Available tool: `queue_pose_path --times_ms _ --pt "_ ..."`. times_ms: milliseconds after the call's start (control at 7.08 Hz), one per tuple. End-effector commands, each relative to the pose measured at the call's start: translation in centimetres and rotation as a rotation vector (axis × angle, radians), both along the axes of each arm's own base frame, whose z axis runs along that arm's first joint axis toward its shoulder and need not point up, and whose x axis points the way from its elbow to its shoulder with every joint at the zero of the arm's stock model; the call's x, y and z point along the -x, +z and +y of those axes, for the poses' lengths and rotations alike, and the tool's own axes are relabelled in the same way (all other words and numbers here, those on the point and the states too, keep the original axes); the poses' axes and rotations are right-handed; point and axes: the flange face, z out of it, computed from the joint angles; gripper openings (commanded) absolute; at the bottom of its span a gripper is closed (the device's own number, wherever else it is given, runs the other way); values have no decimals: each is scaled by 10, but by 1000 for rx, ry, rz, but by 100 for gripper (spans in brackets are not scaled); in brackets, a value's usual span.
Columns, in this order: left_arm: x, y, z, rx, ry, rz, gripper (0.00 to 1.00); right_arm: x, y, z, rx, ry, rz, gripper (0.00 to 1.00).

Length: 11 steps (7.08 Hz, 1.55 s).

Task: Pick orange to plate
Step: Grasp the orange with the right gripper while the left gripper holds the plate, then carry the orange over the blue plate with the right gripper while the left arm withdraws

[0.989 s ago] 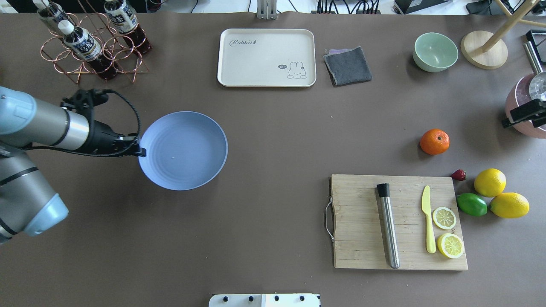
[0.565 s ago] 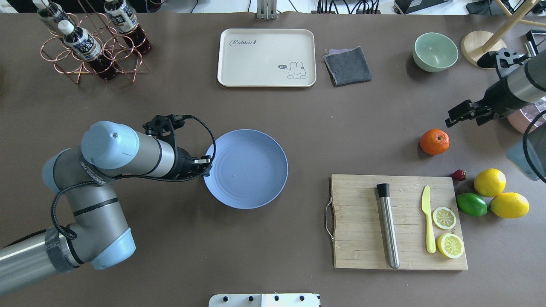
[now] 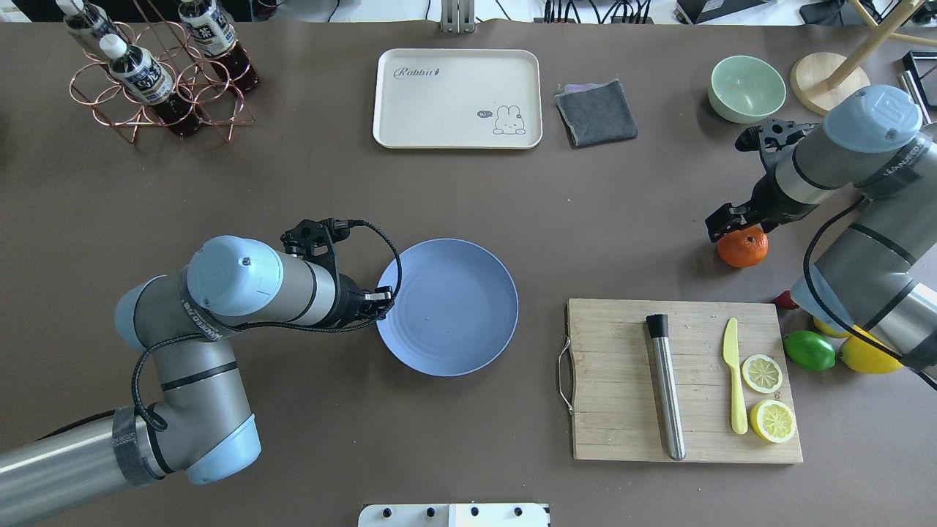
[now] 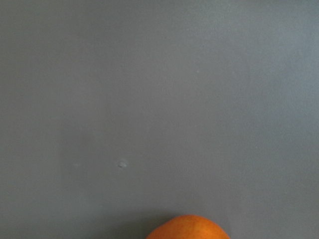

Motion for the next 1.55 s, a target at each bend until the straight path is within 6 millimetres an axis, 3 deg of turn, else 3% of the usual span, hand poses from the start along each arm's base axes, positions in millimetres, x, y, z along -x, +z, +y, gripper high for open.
queue_pose_path --times_ms 0,141,283,424,565,707,848,989,1130,1413 --pt "0 1 -1 -7 -15 -4 0 -3 20 4 -24 -68 18 100" --pt "0 1 -1 -7 -15 -4 0 -4 21 6 -17 -62 17 94" --pt "0 2 -1 -7 -16 -6 3 -4 18 6 -19 -59 14 12" --pt "1 4 -3 -13 -32 -13 97 -1 11 4 -24 -61 5 0" --pt "2 2 -5 -23 -53 -14 98 -3 -17 -5 8 -51 -36 0" --pt "13 -1 -11 -18 -63 -40 98 19 -87 -24 48 3 -55 0" --pt "44 -12 -31 -38 -48 -80 98 70 -152 -12 97 38 -85 0" --pt "84 -16 -53 -67 -7 -82 98 127 -206 9 130 105 -105 0" --pt "104 0 -63 -52 -1 -93 98 185 -251 44 160 129 -127 0" --pt "134 27 -83 -102 -2 -149 98 262 -297 111 198 187 -137 0"
